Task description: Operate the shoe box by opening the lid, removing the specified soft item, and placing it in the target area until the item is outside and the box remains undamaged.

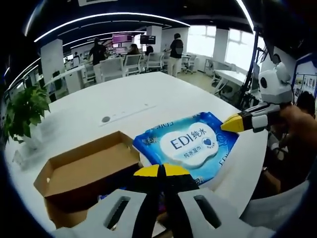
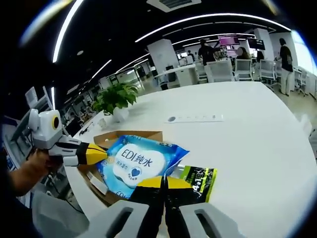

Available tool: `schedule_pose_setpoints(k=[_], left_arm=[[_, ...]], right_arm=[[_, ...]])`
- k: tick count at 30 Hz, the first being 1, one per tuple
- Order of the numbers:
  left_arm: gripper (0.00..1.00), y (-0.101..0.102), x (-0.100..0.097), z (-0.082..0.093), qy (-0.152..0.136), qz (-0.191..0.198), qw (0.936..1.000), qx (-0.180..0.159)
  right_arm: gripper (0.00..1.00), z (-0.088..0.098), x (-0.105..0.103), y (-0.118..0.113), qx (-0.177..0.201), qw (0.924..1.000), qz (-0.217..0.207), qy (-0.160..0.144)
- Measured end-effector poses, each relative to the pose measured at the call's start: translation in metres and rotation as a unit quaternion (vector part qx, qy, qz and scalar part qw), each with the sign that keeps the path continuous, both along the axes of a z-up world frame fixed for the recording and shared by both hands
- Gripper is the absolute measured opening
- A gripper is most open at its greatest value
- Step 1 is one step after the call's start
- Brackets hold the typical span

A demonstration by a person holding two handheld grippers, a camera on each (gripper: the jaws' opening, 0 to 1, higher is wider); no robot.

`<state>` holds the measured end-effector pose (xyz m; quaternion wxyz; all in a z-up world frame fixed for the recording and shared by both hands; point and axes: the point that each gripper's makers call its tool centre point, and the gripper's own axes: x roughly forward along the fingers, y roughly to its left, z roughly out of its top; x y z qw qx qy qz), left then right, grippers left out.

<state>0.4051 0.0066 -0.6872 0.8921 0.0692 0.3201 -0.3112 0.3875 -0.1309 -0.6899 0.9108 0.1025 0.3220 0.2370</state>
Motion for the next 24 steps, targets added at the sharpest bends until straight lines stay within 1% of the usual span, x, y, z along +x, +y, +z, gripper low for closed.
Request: schedule_pose_setpoints(k=[15,24], left_arm=[[0.00,-0.020,0.008,-0.019,0.008,-0.003,0.9999,-0.006],[0.00,-0.028,0.015,-0.040,0.021,-0.013,0.9997,0.008]], right_arm=[[0.00,-0.017,0.010,-0.020,-0.008,0.9999,-0.006,0.011],[0.00,-0.034,0.019,-0.026,-0.015,0.9996,-0.003,0.023]])
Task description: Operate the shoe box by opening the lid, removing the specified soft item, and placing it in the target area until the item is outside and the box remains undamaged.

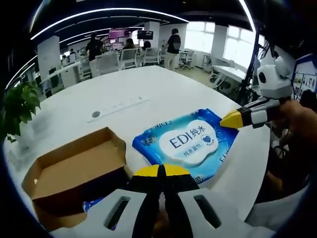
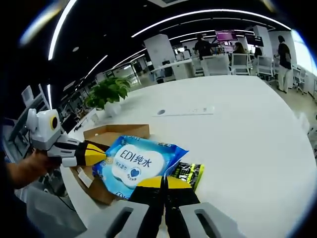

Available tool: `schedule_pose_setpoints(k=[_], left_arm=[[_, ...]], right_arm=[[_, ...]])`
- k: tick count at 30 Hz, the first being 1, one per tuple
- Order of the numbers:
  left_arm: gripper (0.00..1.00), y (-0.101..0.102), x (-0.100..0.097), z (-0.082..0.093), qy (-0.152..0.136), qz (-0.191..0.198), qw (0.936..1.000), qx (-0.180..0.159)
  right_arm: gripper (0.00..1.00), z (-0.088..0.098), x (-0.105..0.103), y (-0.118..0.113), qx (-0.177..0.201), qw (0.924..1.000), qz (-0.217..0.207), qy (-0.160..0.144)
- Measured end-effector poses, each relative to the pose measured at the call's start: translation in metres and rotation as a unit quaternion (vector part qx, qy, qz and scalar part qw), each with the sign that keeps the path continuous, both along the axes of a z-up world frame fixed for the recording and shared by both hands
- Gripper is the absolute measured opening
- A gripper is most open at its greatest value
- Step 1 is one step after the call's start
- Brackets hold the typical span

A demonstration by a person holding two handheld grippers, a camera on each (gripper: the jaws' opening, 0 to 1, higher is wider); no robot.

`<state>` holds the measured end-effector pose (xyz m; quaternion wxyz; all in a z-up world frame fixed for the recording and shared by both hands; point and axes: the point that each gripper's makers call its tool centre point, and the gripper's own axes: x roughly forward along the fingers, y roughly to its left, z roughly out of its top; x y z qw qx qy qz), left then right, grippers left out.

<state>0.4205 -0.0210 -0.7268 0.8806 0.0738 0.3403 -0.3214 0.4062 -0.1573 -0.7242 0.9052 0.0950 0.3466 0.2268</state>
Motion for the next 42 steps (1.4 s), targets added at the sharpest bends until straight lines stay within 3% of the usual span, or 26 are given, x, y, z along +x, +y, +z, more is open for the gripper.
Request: schedule_pose_setpoints(k=[17,24,42], left_arm=[[0.00,-0.016,0.010,-0.037,0.007,-0.034,0.9986,0.040],[0.00,-0.023,0.011,-0.055,0.023,-0.044,0.9971,0.058],[0.00,-0.031,0.011,-0.078,0.036,-0.077,0.9918,0.095]], right_arm=[[0.00,-0.037,0.013,-0.015,-0.013,0.9997,-0.003,0.022],[0.00,-0.051,0.021,-0.025,-0.019,0.9993,-0.007,0.032],[0.00,-0.075,0.027,-0.035,-0.026,0.9990,-0.014,0.035]])
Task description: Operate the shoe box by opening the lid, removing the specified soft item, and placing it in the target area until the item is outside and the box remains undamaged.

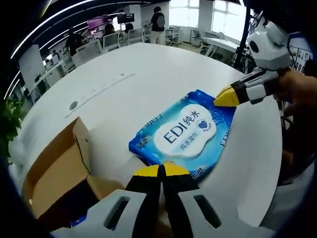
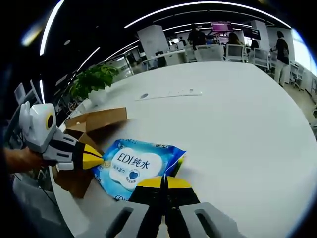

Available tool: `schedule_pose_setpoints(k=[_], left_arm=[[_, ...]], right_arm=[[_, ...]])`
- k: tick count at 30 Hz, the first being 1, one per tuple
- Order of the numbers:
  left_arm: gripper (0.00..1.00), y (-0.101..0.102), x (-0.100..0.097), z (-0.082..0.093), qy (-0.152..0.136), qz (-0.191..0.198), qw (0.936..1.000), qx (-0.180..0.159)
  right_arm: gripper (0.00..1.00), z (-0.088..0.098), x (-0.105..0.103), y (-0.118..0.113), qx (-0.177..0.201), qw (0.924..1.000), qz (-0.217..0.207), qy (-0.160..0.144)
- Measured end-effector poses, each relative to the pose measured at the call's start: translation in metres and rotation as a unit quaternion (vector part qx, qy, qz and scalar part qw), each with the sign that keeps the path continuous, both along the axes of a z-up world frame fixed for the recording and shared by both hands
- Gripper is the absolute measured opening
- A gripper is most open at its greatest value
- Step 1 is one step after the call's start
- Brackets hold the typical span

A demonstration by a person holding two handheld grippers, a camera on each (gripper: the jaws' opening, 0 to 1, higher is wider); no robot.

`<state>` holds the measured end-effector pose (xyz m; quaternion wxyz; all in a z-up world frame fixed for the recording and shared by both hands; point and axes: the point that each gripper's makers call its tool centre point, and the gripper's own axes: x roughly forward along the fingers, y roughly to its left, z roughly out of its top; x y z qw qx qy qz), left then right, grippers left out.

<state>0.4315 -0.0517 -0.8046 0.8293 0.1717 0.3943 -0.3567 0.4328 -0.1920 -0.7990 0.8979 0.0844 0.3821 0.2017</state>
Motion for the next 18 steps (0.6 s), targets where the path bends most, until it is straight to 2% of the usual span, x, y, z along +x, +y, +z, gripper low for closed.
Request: schedule_pose_setpoints(k=[7,13,18], left_arm=[[0.00,-0.0012,0.0038,-0.0001,-0.011,-0.020,0.9995,0.020],[0.00,-0.0019,-0.0004,0.0023,-0.011,-0.023,0.9995,0.021],[0.00,-0.0026,-0.0025,0.0009,-0.018,-0.036,0.9986,0.034]], right_arm=[[0.00,-0.0032,0.0004,0.0005,0.001,1.0000,-0.003,-0.001],[0.00,-0.0047,-0.0014,-0.0010,0.001,1.0000,-0.005,-0.003],[0.00,-0.0069,-0.0025,-0.0025,0.002,1.0000,-0.008,-0.003]])
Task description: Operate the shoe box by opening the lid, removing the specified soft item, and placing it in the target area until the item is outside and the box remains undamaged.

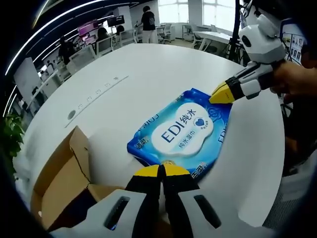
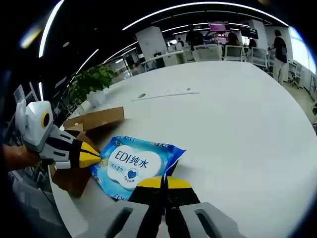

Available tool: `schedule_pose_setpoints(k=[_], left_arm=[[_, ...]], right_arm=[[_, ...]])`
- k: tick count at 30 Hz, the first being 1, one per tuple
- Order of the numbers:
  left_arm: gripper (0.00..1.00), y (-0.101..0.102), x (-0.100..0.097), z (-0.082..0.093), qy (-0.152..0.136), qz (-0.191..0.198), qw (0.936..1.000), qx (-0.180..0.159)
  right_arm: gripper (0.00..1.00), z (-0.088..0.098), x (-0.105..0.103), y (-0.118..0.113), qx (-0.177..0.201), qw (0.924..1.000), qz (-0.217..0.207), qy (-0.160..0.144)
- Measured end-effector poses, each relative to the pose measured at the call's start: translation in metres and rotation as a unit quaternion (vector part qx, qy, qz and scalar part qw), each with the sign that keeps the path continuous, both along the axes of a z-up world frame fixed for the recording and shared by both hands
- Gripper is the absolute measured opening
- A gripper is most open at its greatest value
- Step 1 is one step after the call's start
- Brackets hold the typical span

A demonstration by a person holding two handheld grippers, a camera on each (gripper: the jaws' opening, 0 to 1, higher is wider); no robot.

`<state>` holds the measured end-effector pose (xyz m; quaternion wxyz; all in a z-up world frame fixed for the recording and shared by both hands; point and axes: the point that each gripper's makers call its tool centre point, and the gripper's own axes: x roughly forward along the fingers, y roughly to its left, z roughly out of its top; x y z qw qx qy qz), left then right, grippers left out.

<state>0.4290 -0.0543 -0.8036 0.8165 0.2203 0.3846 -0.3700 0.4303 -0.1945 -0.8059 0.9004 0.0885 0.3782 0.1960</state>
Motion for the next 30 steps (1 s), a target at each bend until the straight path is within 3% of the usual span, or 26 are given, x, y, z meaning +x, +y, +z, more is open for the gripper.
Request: schedule_pose_setpoints(k=[15,30], left_arm=[[0.01,0.000,-0.006,-0.005,-0.009,-0.033,0.9986,0.041],[0.06,0.006,-0.012,0.000,0.014,-0.012,0.9996,0.021]], right_arm=[[0.00,-0.005,-0.002,-0.003,-0.001,1.0000,-0.006,0.008],[0.04,-0.008,-0.009,-0.006,-0.014,0.9998,-0.003,0.015]])
